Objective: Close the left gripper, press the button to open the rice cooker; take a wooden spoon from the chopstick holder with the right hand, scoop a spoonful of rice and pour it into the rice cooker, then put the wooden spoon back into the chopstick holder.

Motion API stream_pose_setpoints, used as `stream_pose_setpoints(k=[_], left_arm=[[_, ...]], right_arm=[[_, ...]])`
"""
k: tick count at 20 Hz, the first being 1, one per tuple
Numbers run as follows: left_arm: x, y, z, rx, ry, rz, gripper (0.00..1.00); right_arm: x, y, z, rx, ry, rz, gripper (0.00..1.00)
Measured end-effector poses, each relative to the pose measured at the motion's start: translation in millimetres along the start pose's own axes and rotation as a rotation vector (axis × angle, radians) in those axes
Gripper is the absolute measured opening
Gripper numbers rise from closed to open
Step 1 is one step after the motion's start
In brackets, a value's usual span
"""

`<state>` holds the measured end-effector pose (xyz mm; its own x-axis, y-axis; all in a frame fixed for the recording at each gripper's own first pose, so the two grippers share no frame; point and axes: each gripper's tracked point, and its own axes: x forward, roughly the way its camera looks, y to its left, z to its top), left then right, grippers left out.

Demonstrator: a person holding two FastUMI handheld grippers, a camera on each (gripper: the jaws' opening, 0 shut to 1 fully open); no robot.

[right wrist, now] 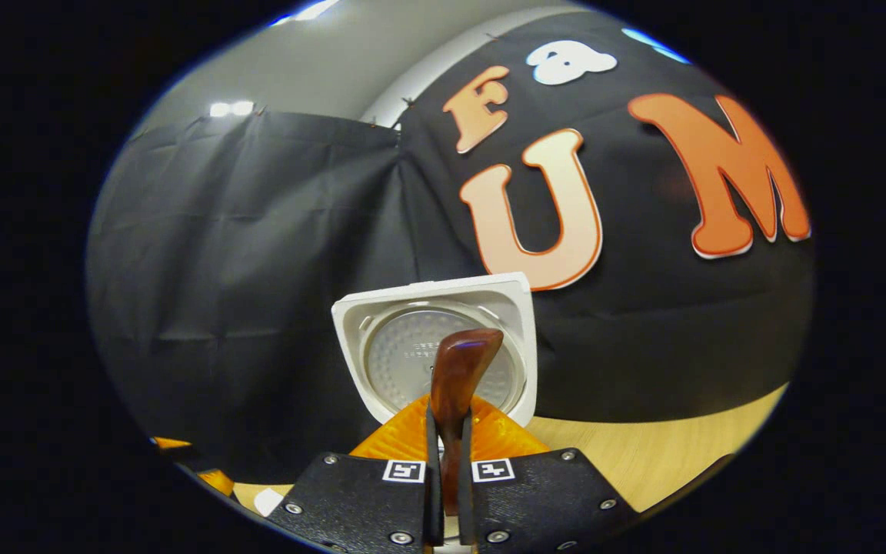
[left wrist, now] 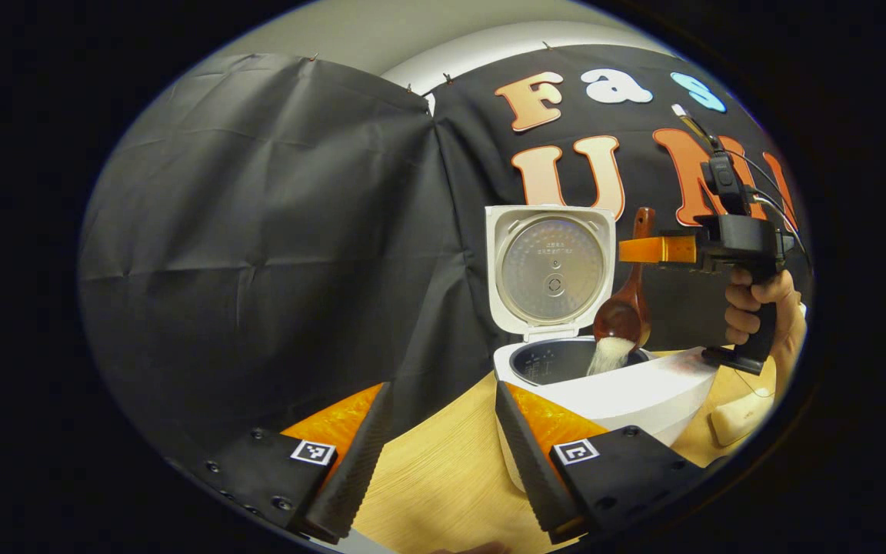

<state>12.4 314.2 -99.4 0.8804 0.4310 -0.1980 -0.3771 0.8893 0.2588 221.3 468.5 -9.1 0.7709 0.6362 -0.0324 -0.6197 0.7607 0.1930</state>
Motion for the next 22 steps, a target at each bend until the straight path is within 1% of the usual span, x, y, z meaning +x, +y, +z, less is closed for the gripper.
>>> stream_pose_setpoints(k=[3, 5, 7, 10, 11, 12, 14, 16, 17, 18, 19, 20, 21, 22], left_arm=[[-5, -6, 5, 0.011, -0.009, -0.013, 0.88], [-8, -7, 9, 0.023, -0.017, -0.018, 0.87], [-12, -7, 13, 0.034, -0.022, -0.011, 0.87], [-16, -12, 22, 0.041, -0.041, -0.014, 0.88], [-17, -14, 24, 0.041, -0.045, -0.015, 0.89], [-16, -15, 25, 0.042, -0.049, -0.016, 0.88], [-17, -14, 25, 0.047, -0.051, -0.013, 0.88], [-17, -14, 24, 0.042, -0.047, -0.007, 0.89], [-17, -16, 25, 0.033, -0.046, -0.009, 0.87], [-17, -18, 24, 0.021, -0.044, -0.013, 0.90], [-18, -21, 25, 0.011, -0.039, -0.016, 0.87], [-19, -23, 24, 0.008, -0.036, -0.015, 0.90], [-19, -22, 23, 0.009, -0.034, -0.013, 0.90], [-20, -23, 23, 0.011, -0.034, -0.015, 0.87]], right_arm=[[-10, 11, 12, -0.124, -0.047, 0.015, 0.07], [-16, 20, 20, -0.180, -0.073, 0.037, 0.07], [-20, 25, 24, -0.210, -0.089, 0.062, 0.07], [-25, 22, 32, -0.212, -0.100, 0.075, 0.08], [-28, 22, 35, -0.207, -0.109, 0.081, 0.12], [-30, 16, 40, -0.193, -0.121, 0.071, 0.08], [-35, 4, 47, -0.110, -0.138, 0.054, 0.08], [-35, -8, 49, 0.014, -0.125, 0.059, 0.08], [-36, -14, 50, 0.078, -0.117, 0.062, 0.08], [-37, -25, 50, 0.141, -0.112, 0.055, 0.08], [-39, -33, 51, 0.194, -0.109, 0.049, 0.08], [-43, -44, 52, 0.246, -0.107, 0.038, 0.08], [-49, -54, 53, 0.304, -0.101, 0.030, 0.08], [-56, -66, 53, 0.371, -0.095, 0.028, 0.08]])
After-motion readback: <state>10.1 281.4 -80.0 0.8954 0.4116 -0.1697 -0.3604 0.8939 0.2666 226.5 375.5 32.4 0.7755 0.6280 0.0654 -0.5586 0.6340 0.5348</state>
